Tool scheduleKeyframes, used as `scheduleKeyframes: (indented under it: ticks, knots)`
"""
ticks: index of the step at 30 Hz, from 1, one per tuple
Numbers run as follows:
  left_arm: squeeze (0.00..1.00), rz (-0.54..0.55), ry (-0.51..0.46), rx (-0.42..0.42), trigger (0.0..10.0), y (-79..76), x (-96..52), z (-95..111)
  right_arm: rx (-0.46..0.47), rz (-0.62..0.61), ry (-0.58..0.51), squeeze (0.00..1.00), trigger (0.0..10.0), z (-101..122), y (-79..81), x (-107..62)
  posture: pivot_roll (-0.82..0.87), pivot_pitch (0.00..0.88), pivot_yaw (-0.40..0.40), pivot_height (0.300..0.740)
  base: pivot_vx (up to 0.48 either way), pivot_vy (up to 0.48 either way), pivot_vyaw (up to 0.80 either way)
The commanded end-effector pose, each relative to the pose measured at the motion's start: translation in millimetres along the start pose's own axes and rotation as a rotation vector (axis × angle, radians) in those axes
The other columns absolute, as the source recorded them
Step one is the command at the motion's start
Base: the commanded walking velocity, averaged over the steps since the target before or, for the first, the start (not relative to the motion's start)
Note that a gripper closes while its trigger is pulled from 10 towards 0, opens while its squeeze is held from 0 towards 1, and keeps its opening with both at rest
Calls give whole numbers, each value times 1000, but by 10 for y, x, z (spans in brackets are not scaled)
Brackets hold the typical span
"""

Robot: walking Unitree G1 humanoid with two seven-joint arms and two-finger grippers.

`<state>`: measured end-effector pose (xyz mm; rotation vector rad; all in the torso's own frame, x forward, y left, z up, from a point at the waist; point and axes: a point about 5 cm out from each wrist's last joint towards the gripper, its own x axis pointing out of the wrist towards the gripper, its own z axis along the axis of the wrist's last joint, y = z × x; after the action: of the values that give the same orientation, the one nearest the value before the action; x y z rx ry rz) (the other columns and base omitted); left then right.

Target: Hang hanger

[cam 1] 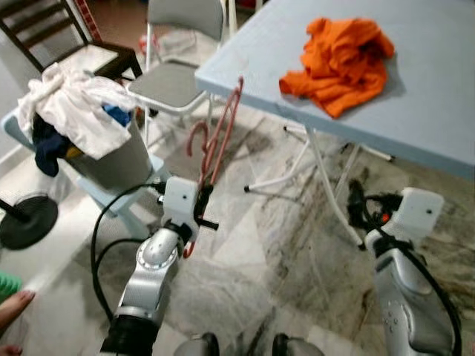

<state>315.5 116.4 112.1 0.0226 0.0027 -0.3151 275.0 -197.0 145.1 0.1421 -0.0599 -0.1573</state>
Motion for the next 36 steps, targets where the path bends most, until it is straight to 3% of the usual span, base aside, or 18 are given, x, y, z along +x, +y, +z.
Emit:
scheduleKeyframes:
  ticks: [1, 4, 20, 36]
  knots:
    - [0, -8, 7, -5, 10000, 22, -10, -10, 18, 12, -12, 0, 10000, 30, 17, -12, -28, 220, 79, 740, 0, 0, 0]
    - [0, -16, 13, -4, 10000, 19, -18, -21, 28, 12, 6, 0, 10000, 6, 23, -19, -28, 223, 79, 740, 0, 0, 0]
    - [0, -28, 23, -5, 10000, 20, -36, -42, 44, 2, 9, 0, 10000, -8, 11, -33, -26, 231, 88, 740, 0, 314, -708]
    - [0, -40, 34, 19, 10000, 62, -27, -49, 77, -24, 4, 0, 10000, -82, -2, -31, 4, 165, 102, 740, 0, 371, 0]
